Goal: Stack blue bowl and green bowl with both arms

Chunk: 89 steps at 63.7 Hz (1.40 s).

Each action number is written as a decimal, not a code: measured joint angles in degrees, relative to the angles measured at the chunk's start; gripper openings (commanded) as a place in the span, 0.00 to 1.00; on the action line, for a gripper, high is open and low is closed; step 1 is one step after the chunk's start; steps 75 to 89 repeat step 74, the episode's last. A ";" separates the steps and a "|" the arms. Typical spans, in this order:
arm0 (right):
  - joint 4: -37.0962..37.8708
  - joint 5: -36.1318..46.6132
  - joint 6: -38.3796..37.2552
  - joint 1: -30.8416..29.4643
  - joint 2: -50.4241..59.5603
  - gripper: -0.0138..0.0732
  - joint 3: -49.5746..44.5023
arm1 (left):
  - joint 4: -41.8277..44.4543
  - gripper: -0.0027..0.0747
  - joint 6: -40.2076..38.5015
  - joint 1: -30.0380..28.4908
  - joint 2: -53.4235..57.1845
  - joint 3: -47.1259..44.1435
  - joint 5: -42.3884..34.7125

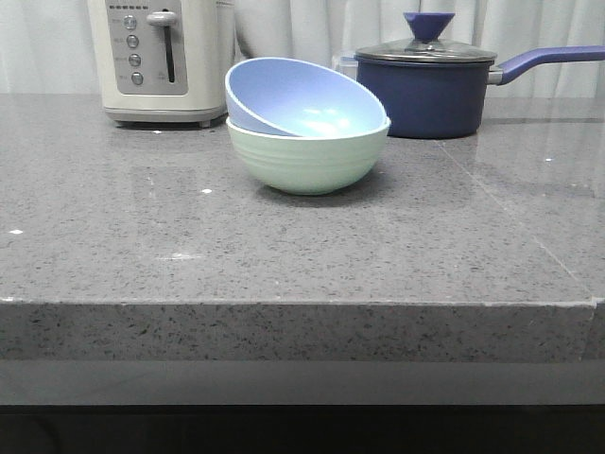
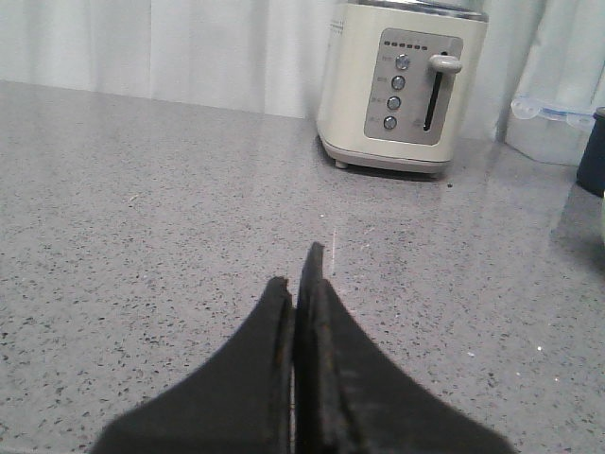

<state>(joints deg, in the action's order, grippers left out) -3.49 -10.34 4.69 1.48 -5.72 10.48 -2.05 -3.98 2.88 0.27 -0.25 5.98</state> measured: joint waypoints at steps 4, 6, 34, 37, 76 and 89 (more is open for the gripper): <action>0.00 2.44 0.00 -0.41 3.00 0.10 -4.01 | 0.00 0.01 0.00 0.00 0.00 0.00 0.00; 0.00 3.26 0.00 -0.53 4.09 0.10 -5.59 | 0.00 0.01 0.00 0.00 0.00 0.00 0.00; 0.00 8.15 0.00 -0.63 6.34 0.10 -12.02 | 0.00 0.01 0.00 0.00 0.00 0.00 -0.04; 0.00 8.24 0.00 -0.63 6.34 0.10 -12.02 | 0.00 0.01 0.00 0.00 0.00 0.00 -0.04; 0.00 8.37 0.00 -0.63 6.34 0.10 -12.02 | 0.00 0.01 0.00 0.00 0.00 0.00 -0.04; 0.00 8.37 0.00 -0.63 6.34 0.10 -12.02 | 0.00 0.01 0.00 0.00 0.00 0.00 -0.04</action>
